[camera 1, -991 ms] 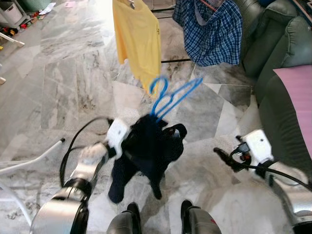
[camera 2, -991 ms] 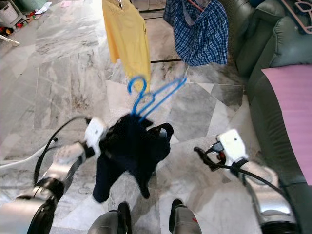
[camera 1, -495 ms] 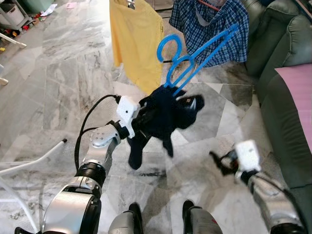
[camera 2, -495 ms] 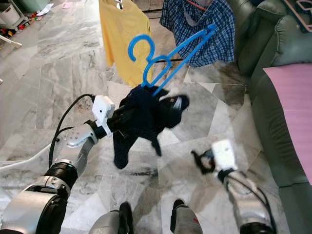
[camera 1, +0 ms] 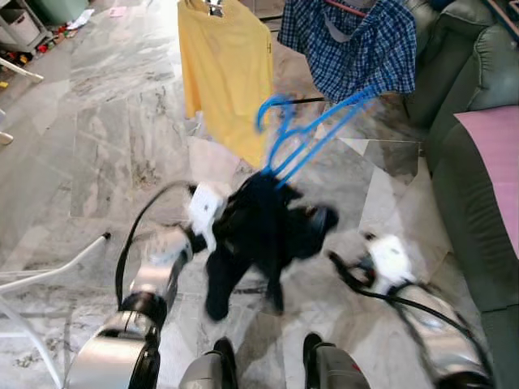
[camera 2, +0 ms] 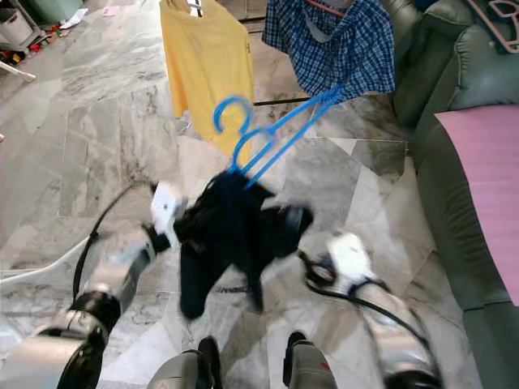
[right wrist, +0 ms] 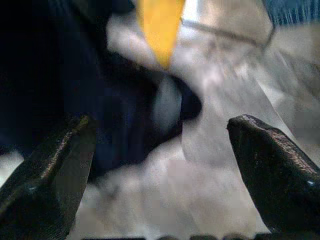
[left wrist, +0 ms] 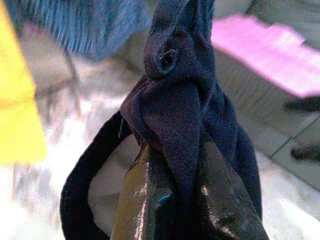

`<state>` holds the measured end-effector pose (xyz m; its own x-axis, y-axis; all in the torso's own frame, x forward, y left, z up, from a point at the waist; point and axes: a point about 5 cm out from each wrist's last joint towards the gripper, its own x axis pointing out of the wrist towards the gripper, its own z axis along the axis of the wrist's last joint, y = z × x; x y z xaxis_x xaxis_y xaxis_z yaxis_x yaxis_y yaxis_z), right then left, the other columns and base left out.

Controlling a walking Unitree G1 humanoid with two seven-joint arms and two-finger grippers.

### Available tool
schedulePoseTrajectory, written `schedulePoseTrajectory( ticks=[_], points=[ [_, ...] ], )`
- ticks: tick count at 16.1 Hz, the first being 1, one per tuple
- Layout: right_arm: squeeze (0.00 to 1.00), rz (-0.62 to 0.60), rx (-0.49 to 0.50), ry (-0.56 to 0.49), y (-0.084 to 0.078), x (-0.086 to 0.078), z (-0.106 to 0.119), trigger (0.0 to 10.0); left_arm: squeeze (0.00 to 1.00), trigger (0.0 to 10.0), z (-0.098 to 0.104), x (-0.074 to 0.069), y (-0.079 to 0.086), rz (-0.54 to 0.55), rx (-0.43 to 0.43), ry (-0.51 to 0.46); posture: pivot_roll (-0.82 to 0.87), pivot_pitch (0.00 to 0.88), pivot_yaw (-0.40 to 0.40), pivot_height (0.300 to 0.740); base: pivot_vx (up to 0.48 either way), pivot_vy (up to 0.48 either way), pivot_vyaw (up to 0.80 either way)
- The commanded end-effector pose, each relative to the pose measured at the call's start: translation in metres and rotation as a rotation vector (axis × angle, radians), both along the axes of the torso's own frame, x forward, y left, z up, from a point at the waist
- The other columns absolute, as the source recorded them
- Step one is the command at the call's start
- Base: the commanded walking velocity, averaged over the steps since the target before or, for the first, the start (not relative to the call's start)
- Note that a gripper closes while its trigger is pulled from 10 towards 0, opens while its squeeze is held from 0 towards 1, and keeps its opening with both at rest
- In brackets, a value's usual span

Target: Hang hanger

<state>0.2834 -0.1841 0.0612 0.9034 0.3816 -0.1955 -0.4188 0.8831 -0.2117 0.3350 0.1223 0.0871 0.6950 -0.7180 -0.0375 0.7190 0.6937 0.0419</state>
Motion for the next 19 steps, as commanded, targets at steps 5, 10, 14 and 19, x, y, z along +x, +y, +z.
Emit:
schedulePoseTrajectory(
  ticks=[5, 10, 14, 19],
  points=[
    [0.00, 0.097, 0.070, -0.043, 0.025, -0.007, 0.017, 10.0, 0.00, 10.0, -0.036, -0.026, 0.019, 0.180, 0.003, 0.073, -0.17, 0.221, 0.035, 0.740, 0.000, 0.000, 0.00],
    [0.00, 0.271, -0.042, -0.025, 0.037, -0.019, 0.024, 10.0, 0.00, 10.0, -0.057, -0.054, 0.024, 0.061, 0.159, 0.067, -0.12, 0.195, -0.053, 0.740, 0.000, 0.000, 0.00],
    [0.00, 0.313, -0.097, -0.057, 0.046, -0.002, 0.033, 10.0, 0.00, 10.0, -0.042, -0.045, 0.044, 0.088, 0.213, 0.013, -0.07, 0.225, -0.034, 0.740, 0.000, 0.000, 0.00],
    [0.00, 0.248, -0.011, -0.062, 0.055, -0.004, 0.034, 10.0, 0.00, 10.0, -0.043, -0.040, 0.056, 0.251, 0.197, 0.039, -0.08, 0.211, -0.011, 0.740, 0.000, 0.000, 0.00]
  ],
)
